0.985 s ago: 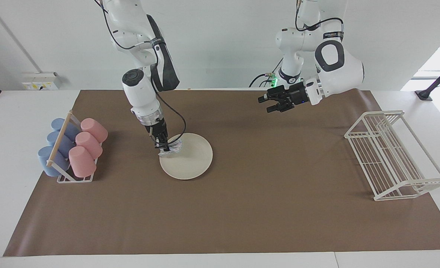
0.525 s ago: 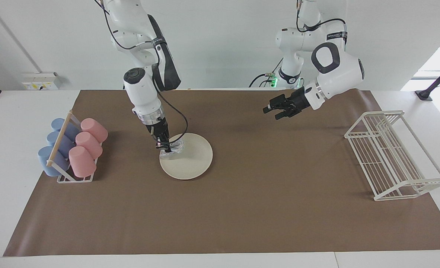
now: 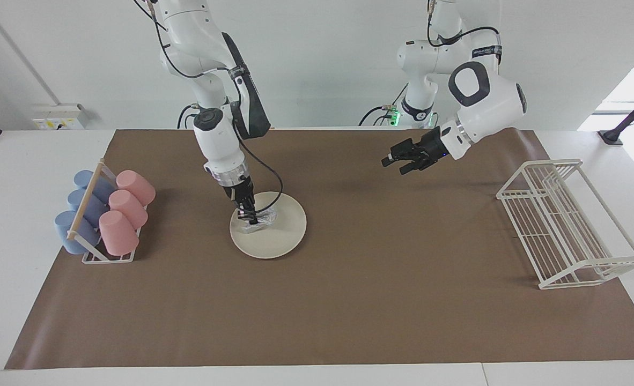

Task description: Wipe plate with sponge

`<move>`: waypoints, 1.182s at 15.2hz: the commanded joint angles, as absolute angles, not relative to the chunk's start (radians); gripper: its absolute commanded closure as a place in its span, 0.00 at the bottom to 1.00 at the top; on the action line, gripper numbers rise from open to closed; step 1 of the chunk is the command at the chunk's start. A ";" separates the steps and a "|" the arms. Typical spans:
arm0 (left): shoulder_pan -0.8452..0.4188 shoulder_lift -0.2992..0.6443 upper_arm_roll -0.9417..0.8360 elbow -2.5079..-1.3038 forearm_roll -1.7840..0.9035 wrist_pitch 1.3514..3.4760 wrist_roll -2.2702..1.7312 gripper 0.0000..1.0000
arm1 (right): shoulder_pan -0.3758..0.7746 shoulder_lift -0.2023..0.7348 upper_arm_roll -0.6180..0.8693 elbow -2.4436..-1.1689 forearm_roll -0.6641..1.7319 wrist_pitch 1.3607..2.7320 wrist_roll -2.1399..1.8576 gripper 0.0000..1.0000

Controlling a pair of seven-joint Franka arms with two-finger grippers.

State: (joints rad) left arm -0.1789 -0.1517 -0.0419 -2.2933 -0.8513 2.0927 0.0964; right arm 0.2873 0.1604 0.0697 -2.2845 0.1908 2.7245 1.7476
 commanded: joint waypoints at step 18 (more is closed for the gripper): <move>-0.236 -0.123 -0.040 -2.273 -0.675 2.198 -0.060 0.00 | 0.293 0.259 0.066 -2.284 0.212 2.797 1.772 1.00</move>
